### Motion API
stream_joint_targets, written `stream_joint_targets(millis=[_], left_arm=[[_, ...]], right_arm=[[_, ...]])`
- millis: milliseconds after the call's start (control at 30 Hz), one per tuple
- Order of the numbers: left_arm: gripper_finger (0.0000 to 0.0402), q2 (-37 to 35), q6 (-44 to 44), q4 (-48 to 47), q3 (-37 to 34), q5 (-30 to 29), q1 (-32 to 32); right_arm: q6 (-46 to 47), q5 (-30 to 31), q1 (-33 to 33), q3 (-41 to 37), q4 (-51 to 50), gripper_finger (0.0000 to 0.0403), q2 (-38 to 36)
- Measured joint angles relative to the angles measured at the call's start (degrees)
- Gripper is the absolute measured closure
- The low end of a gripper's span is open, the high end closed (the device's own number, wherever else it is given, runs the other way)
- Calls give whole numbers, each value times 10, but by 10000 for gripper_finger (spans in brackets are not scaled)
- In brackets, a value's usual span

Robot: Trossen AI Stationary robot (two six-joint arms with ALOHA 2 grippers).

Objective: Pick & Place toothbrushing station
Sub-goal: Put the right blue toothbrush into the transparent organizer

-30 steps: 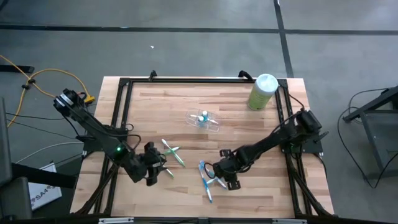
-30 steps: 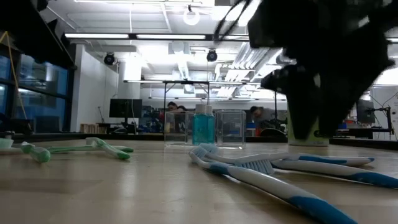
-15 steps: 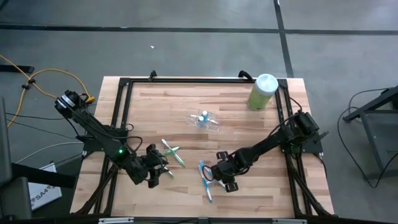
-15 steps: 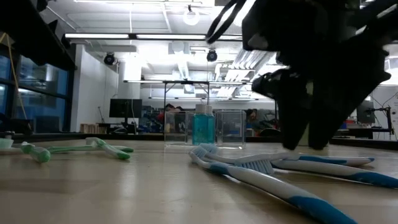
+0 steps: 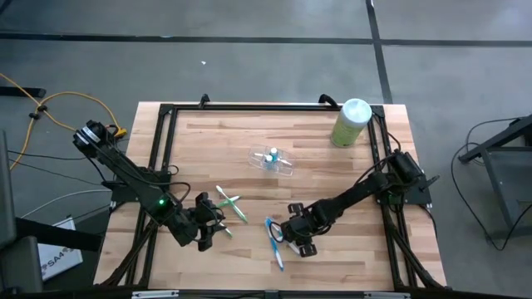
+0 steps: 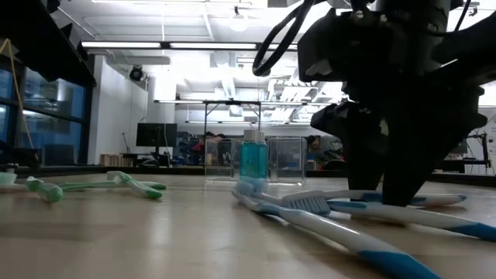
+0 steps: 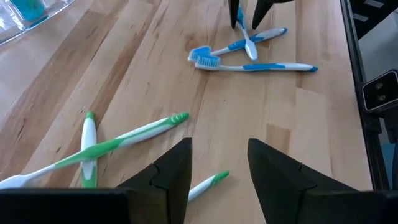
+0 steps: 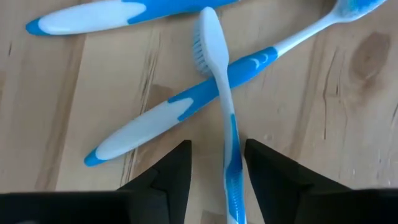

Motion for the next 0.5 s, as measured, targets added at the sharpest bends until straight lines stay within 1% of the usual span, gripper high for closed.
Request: stream_joint_targets(millis=[100, 367, 433, 500], left_arm=[[250, 0, 0, 0, 0, 0, 0], [250, 0, -1, 0, 0, 0, 0], [250, 0, -1, 0, 0, 0, 0], [250, 0, -1, 0, 0, 0, 0]], right_arm=[[0, -1, 0, 0, 0, 283, 0], [1, 4, -1, -1, -1, 370, 0], [1, 4, -1, -1, -1, 382, 0], [3, 5, -2, -1, -1, 386, 0]])
